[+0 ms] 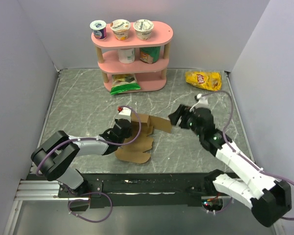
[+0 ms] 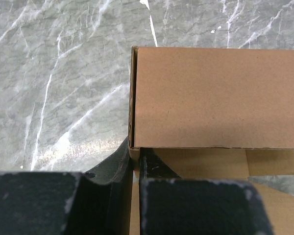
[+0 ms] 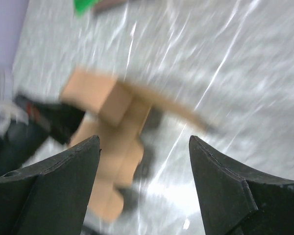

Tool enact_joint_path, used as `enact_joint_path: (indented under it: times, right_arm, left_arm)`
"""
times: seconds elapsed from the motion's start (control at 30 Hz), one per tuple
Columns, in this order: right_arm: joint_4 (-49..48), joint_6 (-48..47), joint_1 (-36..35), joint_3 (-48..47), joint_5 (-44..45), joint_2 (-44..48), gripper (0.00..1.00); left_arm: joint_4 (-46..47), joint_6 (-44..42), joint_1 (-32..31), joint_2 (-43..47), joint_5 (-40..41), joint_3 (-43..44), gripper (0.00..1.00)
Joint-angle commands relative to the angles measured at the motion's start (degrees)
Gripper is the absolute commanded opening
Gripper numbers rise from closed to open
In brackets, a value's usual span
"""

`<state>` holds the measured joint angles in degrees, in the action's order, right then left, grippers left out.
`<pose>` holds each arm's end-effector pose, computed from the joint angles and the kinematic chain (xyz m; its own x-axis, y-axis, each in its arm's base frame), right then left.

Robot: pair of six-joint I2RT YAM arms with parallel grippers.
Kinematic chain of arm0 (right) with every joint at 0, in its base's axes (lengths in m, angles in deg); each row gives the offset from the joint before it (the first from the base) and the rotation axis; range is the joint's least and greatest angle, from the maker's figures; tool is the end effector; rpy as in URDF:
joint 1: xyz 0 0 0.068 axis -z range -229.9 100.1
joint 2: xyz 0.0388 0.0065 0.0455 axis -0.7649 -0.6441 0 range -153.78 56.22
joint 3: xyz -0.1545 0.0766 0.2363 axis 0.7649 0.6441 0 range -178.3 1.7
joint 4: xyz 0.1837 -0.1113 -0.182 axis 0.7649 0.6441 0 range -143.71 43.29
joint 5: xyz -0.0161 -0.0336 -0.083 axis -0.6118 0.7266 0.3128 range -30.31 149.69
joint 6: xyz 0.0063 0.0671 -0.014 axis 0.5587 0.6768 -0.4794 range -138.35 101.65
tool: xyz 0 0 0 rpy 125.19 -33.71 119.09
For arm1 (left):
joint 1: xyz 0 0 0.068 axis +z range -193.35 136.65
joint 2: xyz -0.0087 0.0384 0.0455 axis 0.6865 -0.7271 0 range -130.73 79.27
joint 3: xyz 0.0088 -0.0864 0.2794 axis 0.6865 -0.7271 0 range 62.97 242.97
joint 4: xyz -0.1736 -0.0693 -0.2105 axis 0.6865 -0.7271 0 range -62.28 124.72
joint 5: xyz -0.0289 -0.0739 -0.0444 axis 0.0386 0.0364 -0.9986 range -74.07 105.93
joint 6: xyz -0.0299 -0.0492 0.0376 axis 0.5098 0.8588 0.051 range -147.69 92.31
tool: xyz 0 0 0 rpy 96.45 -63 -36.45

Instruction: Fold the paper box

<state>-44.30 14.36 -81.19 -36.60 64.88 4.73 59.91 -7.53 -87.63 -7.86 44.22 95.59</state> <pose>0.2039 0.1179 0.2839 -0.5172 0.3154 -0.7956 -0.1977 0.8605 0.4696 0.2449 -0.2021 0.1553 -0.4390 0.0042 -0.8985 0.1784 0.9805 -0.0826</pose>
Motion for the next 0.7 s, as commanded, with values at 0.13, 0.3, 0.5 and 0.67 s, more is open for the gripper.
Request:
enact_joint_path:
  times: [0.13, 0.3, 0.5, 0.67]
  right_arm:
    - [-9.14, -6.42, 15.19, -8.97, -12.39, -22.58, 0.79]
    - [-14.85, -5.30, 15.91, -9.86, -16.43, -34.81, 0.75]
    - [-27.15, 4.46, 11.79, -1.34, -19.87, -39.39, 0.74]
    - [-32.60, 11.13, 5.90, 1.73, -18.74, -43.17, 0.73]
  left_arm:
    - [-1.02, -0.91, 0.06, 1.79, -3.07, -1.51, 0.01]
    - [-1.80, -0.39, 0.06, 1.35, -2.90, -0.98, 0.01]
    - [-2.25, 1.02, 0.06, 0.04, -3.24, -0.02, 0.01]
    - [-3.13, 1.46, 0.06, -0.93, -2.72, 0.51, 0.01]
